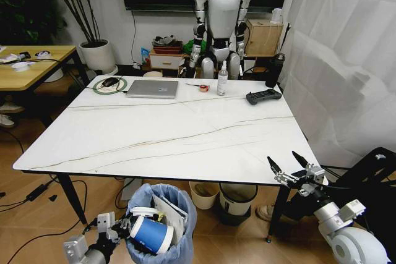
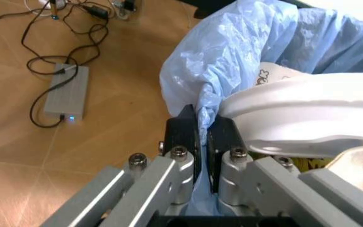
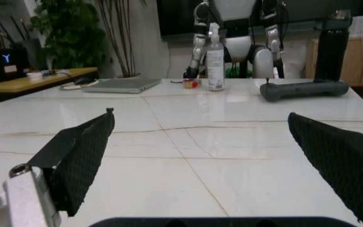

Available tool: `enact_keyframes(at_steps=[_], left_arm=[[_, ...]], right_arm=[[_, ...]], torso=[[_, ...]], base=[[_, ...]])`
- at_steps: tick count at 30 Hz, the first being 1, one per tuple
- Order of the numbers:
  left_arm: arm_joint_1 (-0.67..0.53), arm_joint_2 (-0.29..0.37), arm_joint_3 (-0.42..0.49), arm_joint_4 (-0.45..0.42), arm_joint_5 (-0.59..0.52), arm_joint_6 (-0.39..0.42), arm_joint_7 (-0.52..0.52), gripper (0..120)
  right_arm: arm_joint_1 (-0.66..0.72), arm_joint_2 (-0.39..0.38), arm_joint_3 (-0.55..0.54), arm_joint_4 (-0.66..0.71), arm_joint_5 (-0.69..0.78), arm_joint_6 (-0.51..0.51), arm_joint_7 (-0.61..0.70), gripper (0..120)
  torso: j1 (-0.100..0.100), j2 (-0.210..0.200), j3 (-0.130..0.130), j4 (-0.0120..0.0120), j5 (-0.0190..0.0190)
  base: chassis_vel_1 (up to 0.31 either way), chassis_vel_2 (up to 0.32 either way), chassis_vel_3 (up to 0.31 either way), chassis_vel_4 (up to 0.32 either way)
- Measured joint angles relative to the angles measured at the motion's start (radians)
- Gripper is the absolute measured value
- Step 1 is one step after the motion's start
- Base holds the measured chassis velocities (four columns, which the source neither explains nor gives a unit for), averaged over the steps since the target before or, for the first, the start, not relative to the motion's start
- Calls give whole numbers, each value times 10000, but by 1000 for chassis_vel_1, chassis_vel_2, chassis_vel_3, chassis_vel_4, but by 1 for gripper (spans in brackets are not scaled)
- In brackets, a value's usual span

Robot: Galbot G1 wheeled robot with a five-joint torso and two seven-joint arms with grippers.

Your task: Pick up the trash bin and place the trash from the table into it.

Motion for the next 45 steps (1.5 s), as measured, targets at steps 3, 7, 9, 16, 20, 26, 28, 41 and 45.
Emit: enact_keyframes(at_steps=[3, 7, 9, 16, 20, 26, 28, 41, 45], left_arm=[[-89, 225, 23, 206, -45, -218, 85, 0], [-128, 505, 12, 425, -135, -441, 237, 0], [-135, 641, 6, 550, -215, -565, 309, 0], [-213, 969, 25, 913, -409, -995, 494, 0], [-312, 1048, 45, 1097, -450, -1169, 593, 0], [-569, 795, 111, 1317, -414, -1193, 744, 0], [-637, 622, 134, 1367, -390, -1173, 797, 0], [-869, -96, 179, 1797, 55, -1011, 980, 0], [-896, -303, 192, 1962, 218, -1006, 1063, 0]], right_arm=[[23, -4, -40, -2, 1, 0, 0, 100], [47, -12, -74, -4, 7, -2, 1, 100], [58, -14, -86, -4, 10, -3, 2, 100], [80, -20, -117, -5, 19, -9, 9, 100], [89, -23, -130, -4, 24, -13, 12, 100], [94, -27, -140, -4, 27, -15, 15, 100], [98, -28, -145, -5, 28, -17, 17, 100], [106, -32, -153, -5, 38, -24, 26, 100], [108, -32, -157, -5, 41, -26, 29, 100]], torso=[[1, 0, 0, -2, 3], [1, 0, 0, -2, 3], [1, 0, 0, -2, 3], [1, 0, 0, -2, 1], [1, 0, 0, -2, 3], [-48, -116, -61, -3, 0], [-124, -280, -147, -2, 4], [-494, -1083, -583, -3, 4], [-617, -1339, -715, -3, 4]], base=[[0, 0, 0, 0], [0, 0, 0, 0], [0, 0, 0, 0], [0, 0, 0, 0], [0, 0, 0, 0], [0, 0, 0, 0], [0, 0, 0, 0], [0, 0, 0, 0], [0, 0, 0, 0]])
